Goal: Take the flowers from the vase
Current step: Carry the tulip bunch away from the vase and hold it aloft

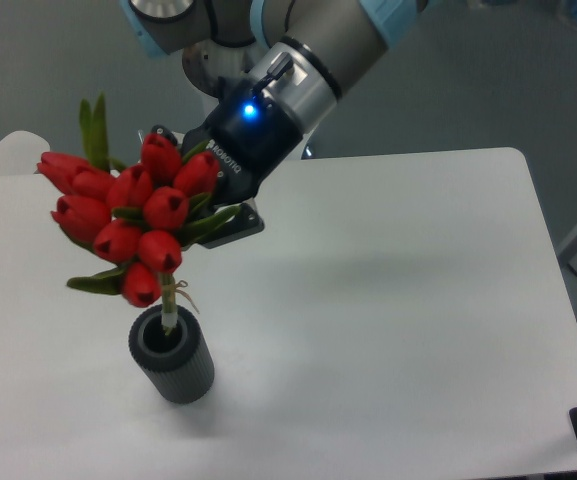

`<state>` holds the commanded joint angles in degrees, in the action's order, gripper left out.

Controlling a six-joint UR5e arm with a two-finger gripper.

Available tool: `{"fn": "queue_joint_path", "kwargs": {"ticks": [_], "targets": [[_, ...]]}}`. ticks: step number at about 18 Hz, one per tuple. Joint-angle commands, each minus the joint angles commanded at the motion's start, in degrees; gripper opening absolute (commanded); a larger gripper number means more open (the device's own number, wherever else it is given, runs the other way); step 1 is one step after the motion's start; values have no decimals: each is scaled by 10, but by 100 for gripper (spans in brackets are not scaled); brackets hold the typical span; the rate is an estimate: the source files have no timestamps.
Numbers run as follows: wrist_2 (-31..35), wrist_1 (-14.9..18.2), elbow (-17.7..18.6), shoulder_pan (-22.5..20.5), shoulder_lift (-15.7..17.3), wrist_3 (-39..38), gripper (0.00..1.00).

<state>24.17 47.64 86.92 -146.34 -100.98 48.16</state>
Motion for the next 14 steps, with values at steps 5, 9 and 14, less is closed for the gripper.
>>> {"fn": "queue_joint_path", "kwargs": {"ticks": [5,9,14], "targets": [[13,-4,-25,-26,-27,6,33],[14,-5,-44,-59,-62,28,33],[14,-4,-54,-114,-99,84,33]]}}
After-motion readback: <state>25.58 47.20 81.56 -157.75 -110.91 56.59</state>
